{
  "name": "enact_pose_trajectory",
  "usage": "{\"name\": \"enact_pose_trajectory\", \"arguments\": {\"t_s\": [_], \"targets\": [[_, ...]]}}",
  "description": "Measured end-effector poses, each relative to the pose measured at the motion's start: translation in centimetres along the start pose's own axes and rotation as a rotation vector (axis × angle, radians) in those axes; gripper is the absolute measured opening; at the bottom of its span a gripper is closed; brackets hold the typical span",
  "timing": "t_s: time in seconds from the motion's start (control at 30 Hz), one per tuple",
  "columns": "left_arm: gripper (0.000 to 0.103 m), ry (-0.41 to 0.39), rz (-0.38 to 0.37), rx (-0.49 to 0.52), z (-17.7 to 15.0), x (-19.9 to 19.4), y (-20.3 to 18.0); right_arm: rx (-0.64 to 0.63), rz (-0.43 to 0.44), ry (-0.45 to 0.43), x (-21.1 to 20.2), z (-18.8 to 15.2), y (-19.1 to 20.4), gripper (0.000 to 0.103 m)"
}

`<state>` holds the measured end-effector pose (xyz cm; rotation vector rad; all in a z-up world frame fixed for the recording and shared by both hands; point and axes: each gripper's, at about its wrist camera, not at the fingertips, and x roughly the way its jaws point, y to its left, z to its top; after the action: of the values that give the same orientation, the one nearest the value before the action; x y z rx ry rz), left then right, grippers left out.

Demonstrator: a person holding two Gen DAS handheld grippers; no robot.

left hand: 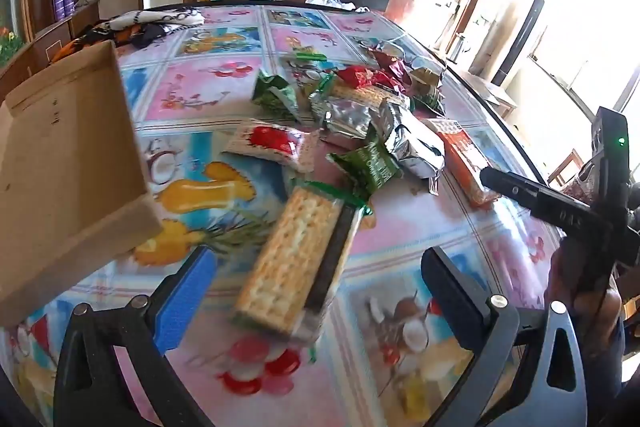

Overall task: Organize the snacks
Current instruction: 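Grasp the green-wrapped cracker pack with left tool while right tool grasps orange cracker pack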

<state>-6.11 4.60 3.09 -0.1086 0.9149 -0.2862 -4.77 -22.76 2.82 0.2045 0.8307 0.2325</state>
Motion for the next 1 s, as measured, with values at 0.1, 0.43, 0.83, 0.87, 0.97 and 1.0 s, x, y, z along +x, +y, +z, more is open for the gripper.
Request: {"name": "enact_pose_trajectory", "arguments": {"t_s": [0.1,0.43,0.83,0.87,0.97,1.0], "targets": [[0.089,0.004,-0.001,0.007,-0.4,-0.4,0.3,0.027,0.019,-0.031,-1.0,0.1,-0.6,0.088],[0.056,0.063,0.055,0.064,0.1,3.0,-0.8,0.064,0.047,-0.030,-1.1,0.0,-1.4,0.088],[0.050,0.066,0.156,0.147,-0.1,3.2,-2.3,-0.081,-0.084,0.069,1.8,1.7,0.9,0.063],[0.050,0.066,0.155,0.147,0.0,3.3,-2.3,-0.091,-0.099,0.076,2.4,1.9,1.1,0.062],[0.054,0.069,0.147,0.150,0.0,3.3,-2.3,-0.120,-0.160,0.105,3.8,2.2,1.7,0.059],[0.054,0.069,0.149,0.154,0.0,3.4,-2.4,-0.124,-0.168,0.101,3.9,2.2,1.7,0.059]]}}
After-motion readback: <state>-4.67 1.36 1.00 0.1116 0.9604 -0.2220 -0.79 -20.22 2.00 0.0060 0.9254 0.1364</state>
